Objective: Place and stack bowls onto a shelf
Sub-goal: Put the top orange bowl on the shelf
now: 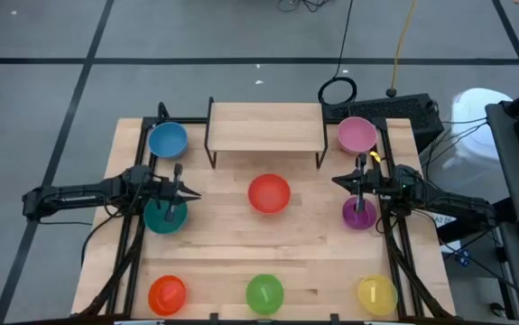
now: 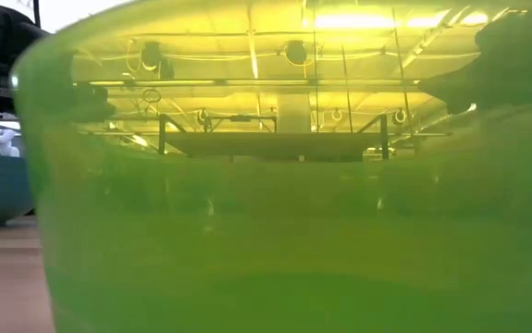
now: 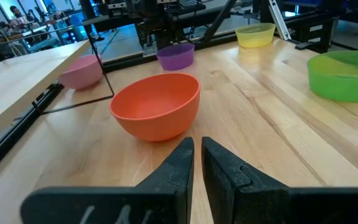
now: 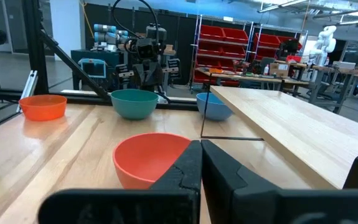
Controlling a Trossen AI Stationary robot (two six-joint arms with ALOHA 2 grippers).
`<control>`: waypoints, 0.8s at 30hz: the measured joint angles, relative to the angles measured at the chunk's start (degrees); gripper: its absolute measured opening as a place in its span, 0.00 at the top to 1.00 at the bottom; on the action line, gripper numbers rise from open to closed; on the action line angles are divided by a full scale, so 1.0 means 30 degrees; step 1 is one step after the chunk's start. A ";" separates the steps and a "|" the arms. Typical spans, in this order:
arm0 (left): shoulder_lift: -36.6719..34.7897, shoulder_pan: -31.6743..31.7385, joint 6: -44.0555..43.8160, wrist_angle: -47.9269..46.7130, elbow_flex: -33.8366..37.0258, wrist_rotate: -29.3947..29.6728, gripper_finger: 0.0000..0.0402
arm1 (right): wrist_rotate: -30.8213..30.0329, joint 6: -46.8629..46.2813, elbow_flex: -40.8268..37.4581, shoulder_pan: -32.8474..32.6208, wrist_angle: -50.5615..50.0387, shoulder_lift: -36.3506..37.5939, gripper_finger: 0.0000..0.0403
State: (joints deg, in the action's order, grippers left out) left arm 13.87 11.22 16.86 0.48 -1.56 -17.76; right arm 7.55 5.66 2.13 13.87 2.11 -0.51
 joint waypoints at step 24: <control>0.0000 0.0611 -0.5767 0.0578 -0.2401 0.6944 0.91 | -0.0029 0.1597 0.0001 -0.0001 0.0808 0.0006 1.00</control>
State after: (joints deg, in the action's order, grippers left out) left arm 13.87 13.06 -0.44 2.21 -8.77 3.07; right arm 7.46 10.45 2.13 13.87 4.53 -0.49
